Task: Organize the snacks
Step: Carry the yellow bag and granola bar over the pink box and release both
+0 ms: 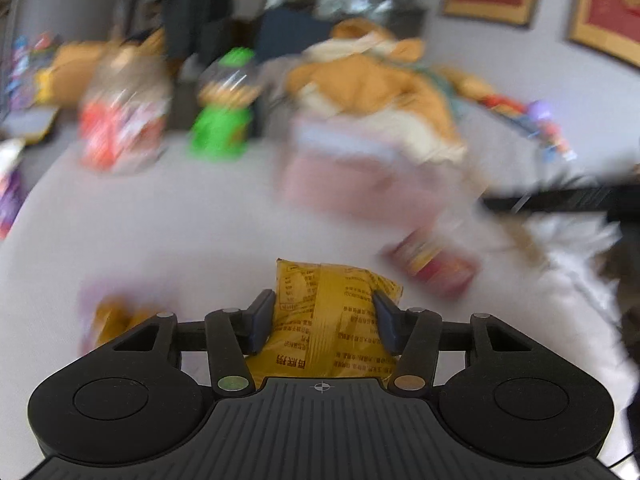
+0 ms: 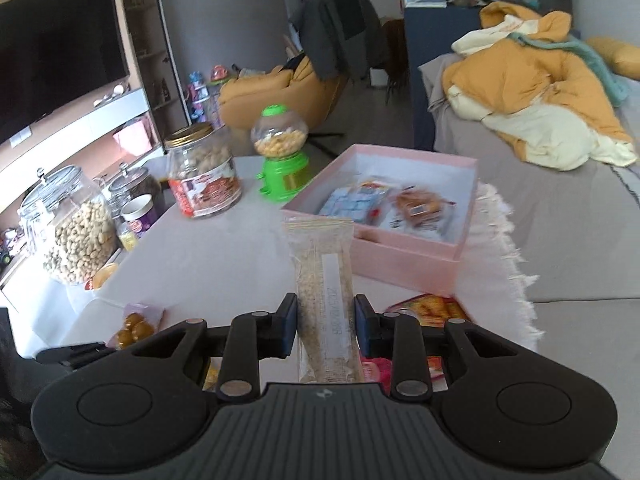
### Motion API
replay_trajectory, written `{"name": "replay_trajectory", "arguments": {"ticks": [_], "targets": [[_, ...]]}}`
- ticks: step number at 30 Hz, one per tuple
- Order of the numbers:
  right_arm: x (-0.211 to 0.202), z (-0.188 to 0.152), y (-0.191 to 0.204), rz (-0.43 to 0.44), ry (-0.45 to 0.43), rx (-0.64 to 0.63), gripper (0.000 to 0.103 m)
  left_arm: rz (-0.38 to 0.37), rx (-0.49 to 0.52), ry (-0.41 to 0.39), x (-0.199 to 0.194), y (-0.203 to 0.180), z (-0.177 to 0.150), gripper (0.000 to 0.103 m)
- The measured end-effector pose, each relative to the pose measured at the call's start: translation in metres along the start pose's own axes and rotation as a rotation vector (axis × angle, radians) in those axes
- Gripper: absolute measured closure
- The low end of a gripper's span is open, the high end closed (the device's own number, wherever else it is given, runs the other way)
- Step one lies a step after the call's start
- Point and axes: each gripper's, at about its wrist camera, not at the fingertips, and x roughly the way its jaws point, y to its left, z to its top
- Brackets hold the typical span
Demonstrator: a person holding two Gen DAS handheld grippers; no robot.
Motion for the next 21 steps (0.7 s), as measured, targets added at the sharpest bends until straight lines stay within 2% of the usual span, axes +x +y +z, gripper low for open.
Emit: {"name": "replay_trajectory", "arguments": {"ticks": [3, 5, 8, 10, 13, 15, 18, 21], "targets": [[-0.005, -0.002, -0.016, -0.042, -0.024, 0.007, 0.074, -0.053, 0.076, -0.133, 0.003, -0.029, 0.047, 0.045], [-0.006, -0.005, -0.026, -0.062, -0.036, 0.016, 0.074, -0.064, 0.100, -0.190, 0.022, -0.043, 0.078, 0.045], [-0.006, -0.012, -0.041, -0.069, -0.037, 0.039, 0.074, -0.089, 0.125, -0.244, 0.067, -0.055, 0.117, 0.044], [-0.003, -0.016, -0.049, -0.074, -0.026, 0.051, 0.074, -0.110, 0.083, -0.224, 0.107, -0.052, 0.139, 0.043], [0.004, -0.020, -0.059, -0.105, -0.008, 0.056, 0.074, -0.107, -0.036, -0.247, 0.130, -0.035, 0.151, 0.047], [0.007, -0.020, -0.065, -0.129, -0.006, 0.059, 0.074, -0.089, -0.056, -0.241, 0.128, -0.023, 0.151, 0.047], [0.009, -0.015, -0.070, -0.122, -0.007, 0.072, 0.074, -0.044, -0.060, -0.214, 0.107, -0.002, 0.140, 0.047], [0.013, 0.011, -0.071, -0.102, -0.033, 0.075, 0.074, -0.013, -0.087, -0.174, 0.079, 0.023, 0.120, 0.047]]}}
